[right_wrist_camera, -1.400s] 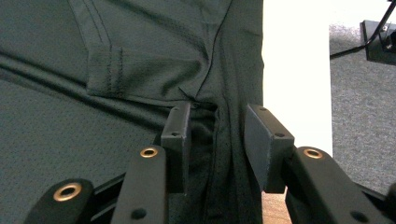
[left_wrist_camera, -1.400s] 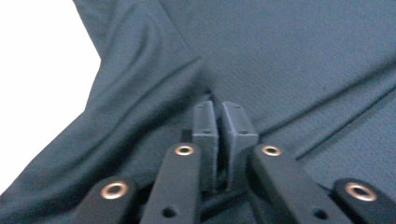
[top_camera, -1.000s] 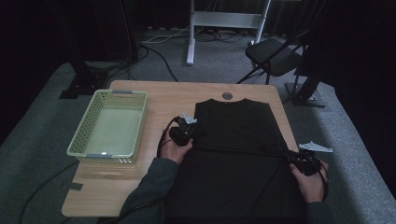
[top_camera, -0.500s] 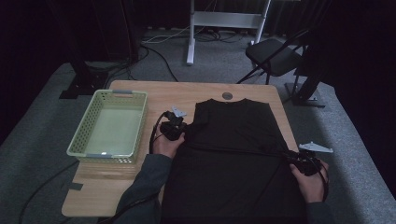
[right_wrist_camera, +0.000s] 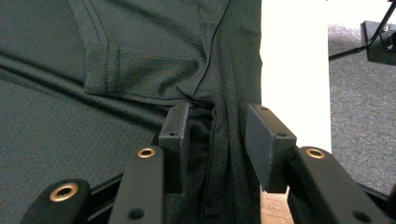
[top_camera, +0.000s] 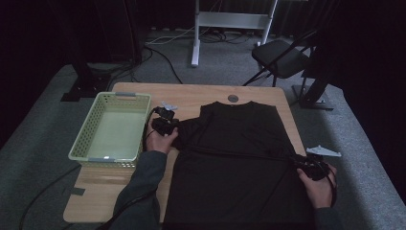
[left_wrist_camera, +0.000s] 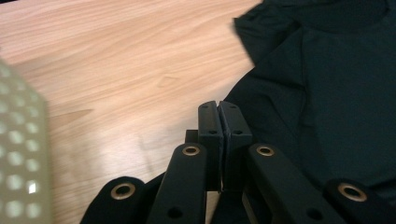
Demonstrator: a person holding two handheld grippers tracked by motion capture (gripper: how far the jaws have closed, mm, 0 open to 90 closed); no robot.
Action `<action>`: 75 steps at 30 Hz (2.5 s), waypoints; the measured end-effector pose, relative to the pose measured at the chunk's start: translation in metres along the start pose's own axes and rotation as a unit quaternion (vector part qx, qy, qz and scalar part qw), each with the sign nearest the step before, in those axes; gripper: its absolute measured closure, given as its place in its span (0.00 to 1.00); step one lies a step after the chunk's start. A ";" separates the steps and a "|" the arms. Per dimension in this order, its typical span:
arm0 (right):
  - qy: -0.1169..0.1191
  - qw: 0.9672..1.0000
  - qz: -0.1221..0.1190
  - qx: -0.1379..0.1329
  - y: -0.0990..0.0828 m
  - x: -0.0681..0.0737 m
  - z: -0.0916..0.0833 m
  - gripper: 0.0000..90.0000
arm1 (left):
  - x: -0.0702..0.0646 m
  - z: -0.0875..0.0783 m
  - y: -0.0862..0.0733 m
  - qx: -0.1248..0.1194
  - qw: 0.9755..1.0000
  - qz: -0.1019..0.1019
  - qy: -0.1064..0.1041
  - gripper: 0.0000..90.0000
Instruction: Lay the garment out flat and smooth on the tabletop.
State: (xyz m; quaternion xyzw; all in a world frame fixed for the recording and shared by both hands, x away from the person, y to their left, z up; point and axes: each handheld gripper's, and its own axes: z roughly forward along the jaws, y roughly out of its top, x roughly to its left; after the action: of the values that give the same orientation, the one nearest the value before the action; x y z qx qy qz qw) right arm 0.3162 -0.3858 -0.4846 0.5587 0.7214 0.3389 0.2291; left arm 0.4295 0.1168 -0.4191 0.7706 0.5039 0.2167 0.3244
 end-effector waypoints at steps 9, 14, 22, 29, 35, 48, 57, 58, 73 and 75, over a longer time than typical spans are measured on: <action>-0.001 1.000 -0.001 0.000 0.000 0.000 0.000 0.67 | 0.019 -0.007 0.009 0.005 1.000 -0.019 0.021 0.99; 0.000 1.000 0.000 0.000 0.000 0.000 0.000 0.67 | 0.030 -0.010 0.013 0.010 0.999 -0.032 0.033 0.99; 0.000 1.000 -0.002 0.002 0.001 0.000 0.000 0.67 | 0.045 -0.018 0.010 0.012 0.998 -0.046 0.046 0.99; -0.001 1.000 -0.005 0.003 0.001 0.000 0.000 0.67 | 0.052 -0.023 0.007 0.009 0.997 -0.054 0.053 0.99; 0.000 1.000 -0.004 0.003 0.001 0.000 0.000 0.66 | 0.060 -0.027 0.005 0.009 0.996 -0.068 0.062 0.99; 0.001 1.000 -0.004 0.006 0.002 0.001 0.000 0.64 | 0.050 -0.033 0.006 -0.008 0.996 -0.066 0.057 0.80; -0.001 1.000 -0.002 -0.002 0.007 0.000 -0.004 0.64 | 0.018 -0.016 0.007 -0.004 0.999 -0.026 0.028 0.76; -0.001 1.000 -0.002 -0.003 0.008 0.000 -0.004 0.64 | 0.015 -0.012 0.006 -0.001 0.999 -0.023 0.025 0.75; 0.013 1.000 -0.013 -0.003 0.036 0.008 0.020 0.60 | -0.017 0.039 -0.014 0.033 0.999 0.005 -0.023 0.69; 0.012 1.000 -0.015 0.004 0.038 0.009 0.027 0.60 | -0.018 0.044 -0.016 0.037 0.999 0.002 -0.028 0.68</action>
State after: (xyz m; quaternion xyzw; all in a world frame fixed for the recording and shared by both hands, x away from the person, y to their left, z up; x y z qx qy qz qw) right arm 0.3574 -0.3650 -0.4737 0.5447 0.7336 0.3396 0.2231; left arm 0.4411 0.0929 -0.4616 0.7892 0.5002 0.1767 0.3095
